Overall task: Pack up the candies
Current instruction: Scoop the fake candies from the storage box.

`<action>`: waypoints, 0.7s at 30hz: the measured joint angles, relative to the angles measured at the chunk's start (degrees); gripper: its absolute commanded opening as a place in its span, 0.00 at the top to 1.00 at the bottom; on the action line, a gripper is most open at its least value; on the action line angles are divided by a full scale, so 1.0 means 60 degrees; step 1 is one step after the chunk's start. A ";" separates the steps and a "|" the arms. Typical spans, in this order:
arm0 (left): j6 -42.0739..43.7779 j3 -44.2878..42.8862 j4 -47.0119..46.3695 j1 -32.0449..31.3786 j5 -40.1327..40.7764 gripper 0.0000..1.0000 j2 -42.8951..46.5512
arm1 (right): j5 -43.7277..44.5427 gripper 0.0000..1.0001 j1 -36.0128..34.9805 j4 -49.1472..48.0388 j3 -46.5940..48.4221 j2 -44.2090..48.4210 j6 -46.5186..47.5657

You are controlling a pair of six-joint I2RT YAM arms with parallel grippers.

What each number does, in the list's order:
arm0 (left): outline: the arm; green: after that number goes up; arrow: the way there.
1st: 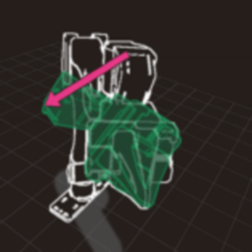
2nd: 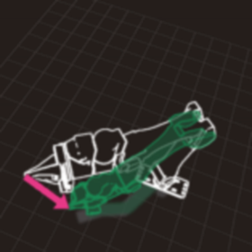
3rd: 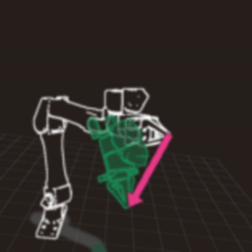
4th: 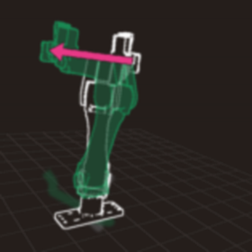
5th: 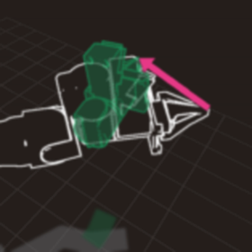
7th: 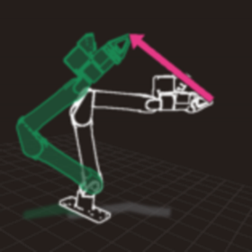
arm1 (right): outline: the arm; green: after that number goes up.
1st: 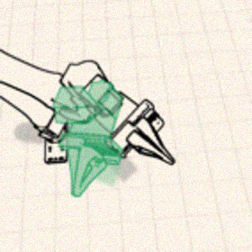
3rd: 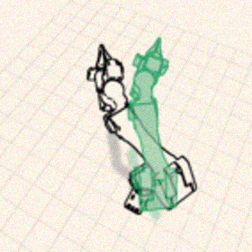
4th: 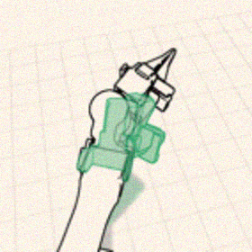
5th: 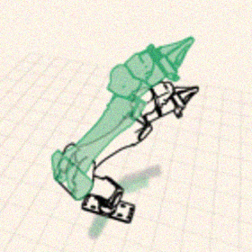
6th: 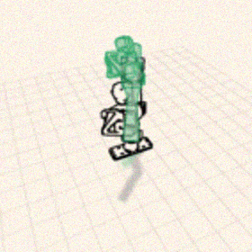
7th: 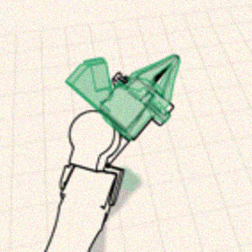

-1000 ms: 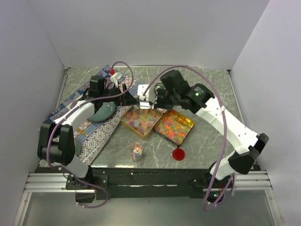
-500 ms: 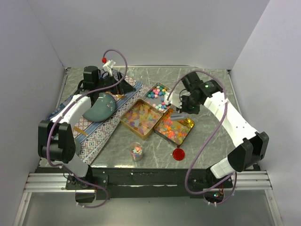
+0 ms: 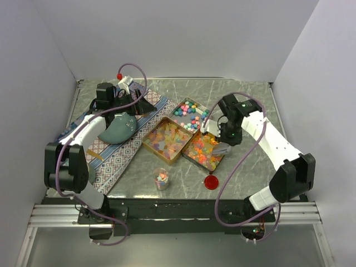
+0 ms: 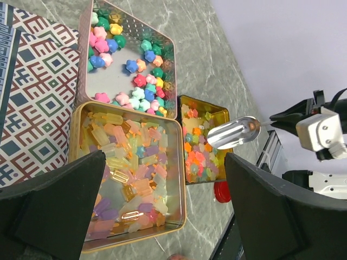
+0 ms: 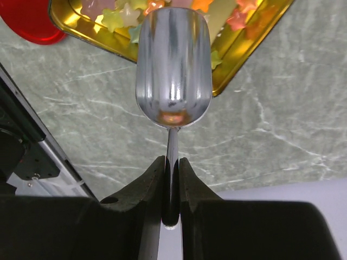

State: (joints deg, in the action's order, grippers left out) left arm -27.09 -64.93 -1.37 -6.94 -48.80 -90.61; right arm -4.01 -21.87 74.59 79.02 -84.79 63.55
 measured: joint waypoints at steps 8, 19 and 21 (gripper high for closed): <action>0.0076 0.0000 0.0011 0.0000 0.0066 0.02 -0.0044 | 0.0368 1.00 0.0000 -0.0780 -0.0623 -0.0127 0.0095; 0.0240 0.0000 0.0131 0.0004 0.0215 0.02 -0.0463 | 0.0594 1.00 0.0000 -0.1912 -0.0674 -0.1530 0.0466; 0.0310 0.0000 0.0189 0.0000 0.0255 0.02 -0.0550 | 0.0590 1.00 0.0000 -0.2018 -0.0663 -0.1676 0.0539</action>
State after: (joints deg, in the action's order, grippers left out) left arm -25.23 -64.93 -0.23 -6.94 -47.27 -93.91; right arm -0.47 -21.87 62.48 75.05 -94.85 66.78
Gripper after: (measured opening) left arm 0.980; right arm 0.200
